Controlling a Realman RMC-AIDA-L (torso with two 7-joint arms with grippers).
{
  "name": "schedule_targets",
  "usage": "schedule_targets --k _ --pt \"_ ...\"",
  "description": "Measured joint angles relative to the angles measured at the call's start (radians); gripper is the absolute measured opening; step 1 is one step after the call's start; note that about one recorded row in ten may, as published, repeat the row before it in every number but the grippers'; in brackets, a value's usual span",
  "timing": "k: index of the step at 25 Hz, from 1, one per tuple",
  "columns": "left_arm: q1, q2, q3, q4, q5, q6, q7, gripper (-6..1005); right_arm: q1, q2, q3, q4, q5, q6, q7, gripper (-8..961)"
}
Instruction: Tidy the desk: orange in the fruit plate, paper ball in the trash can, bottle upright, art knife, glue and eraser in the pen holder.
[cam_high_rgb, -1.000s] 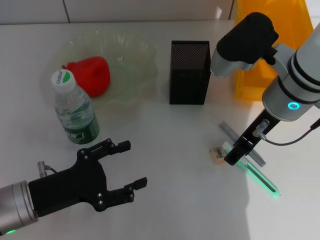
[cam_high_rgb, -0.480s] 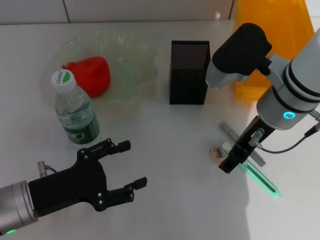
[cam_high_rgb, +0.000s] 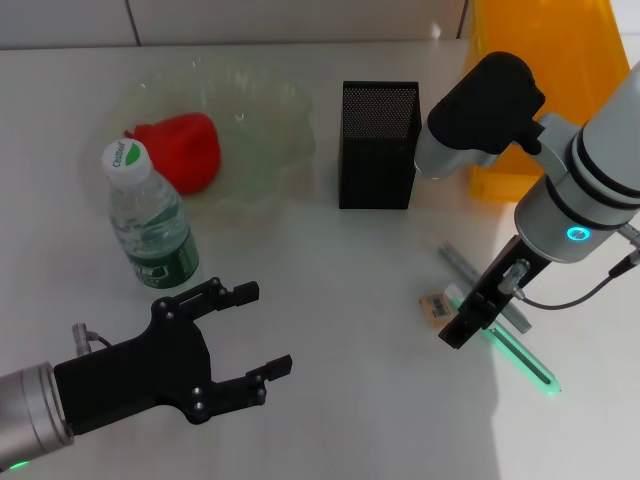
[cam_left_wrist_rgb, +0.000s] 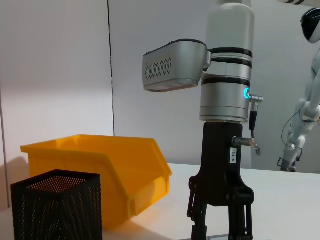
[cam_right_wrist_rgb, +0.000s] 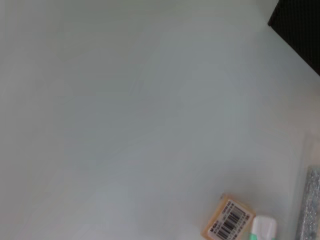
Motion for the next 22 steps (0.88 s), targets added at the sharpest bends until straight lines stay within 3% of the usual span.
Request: schedule_targets --k 22 --pt "-0.006 0.000 0.000 -0.002 0.000 0.003 0.000 802 0.000 -0.002 0.004 0.037 -0.002 0.019 0.000 698"
